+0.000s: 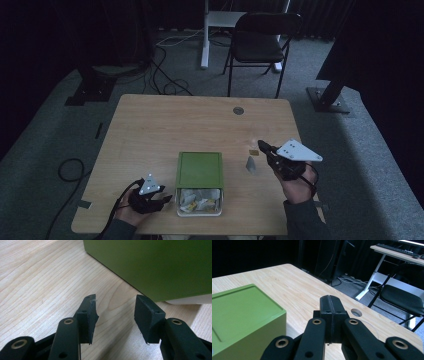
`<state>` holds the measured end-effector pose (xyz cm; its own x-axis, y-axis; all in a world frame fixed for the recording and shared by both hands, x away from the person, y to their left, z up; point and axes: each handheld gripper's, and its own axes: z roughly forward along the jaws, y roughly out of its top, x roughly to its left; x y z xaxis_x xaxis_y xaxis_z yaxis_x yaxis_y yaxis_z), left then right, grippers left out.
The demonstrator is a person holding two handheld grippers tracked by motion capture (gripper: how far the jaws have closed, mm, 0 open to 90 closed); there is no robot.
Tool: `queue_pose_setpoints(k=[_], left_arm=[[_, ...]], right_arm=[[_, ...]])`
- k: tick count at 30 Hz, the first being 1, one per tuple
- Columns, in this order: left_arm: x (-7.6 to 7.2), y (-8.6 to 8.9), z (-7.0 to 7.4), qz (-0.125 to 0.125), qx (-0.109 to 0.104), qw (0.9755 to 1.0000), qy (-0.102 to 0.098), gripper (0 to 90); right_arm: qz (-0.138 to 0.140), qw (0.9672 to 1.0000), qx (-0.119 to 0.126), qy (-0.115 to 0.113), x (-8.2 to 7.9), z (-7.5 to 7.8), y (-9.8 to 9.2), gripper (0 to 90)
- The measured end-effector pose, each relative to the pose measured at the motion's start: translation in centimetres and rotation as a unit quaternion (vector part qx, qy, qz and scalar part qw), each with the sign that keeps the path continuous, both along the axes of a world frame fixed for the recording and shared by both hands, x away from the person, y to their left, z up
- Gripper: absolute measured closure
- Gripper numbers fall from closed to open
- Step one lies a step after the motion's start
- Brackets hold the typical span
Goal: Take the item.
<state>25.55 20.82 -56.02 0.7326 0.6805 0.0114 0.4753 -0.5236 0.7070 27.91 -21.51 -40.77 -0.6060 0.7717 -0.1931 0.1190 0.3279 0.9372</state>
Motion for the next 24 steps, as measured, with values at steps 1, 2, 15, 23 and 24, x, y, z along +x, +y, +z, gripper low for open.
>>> queue_pose_setpoints(k=[1,2,15,23,24], left_arm=[[0.0,0.0,0.0,0.0,0.0,1.0,0.0,53.5],[0.0,0.0,0.0,0.0,0.0,1.0,0.0,53.5],[0.0,0.0,0.0,0.001,0.0,1.0,0.001,53.5],[0.0,0.0,0.0,0.002,0.001,1.0,0.001,53.5],[0.0,0.0,0.0,0.001,0.001,1.0,0.001,53.5]], right_arm=[[0.0,1.0,0.0,0.0,0.0,0.0,0.0,90.0],[-0.002,1.0,0.0,0.0,0.1,0.0,-0.1,90.0],[-0.023,0.9997,-0.003,-0.003,1.9,0.7,-1.2,90.0],[-0.033,0.9994,-0.006,-0.005,3.0,1.1,-1.6,90.0],[-0.035,0.9994,-0.006,-0.004,3.1,1.1,-1.6,90.0]])
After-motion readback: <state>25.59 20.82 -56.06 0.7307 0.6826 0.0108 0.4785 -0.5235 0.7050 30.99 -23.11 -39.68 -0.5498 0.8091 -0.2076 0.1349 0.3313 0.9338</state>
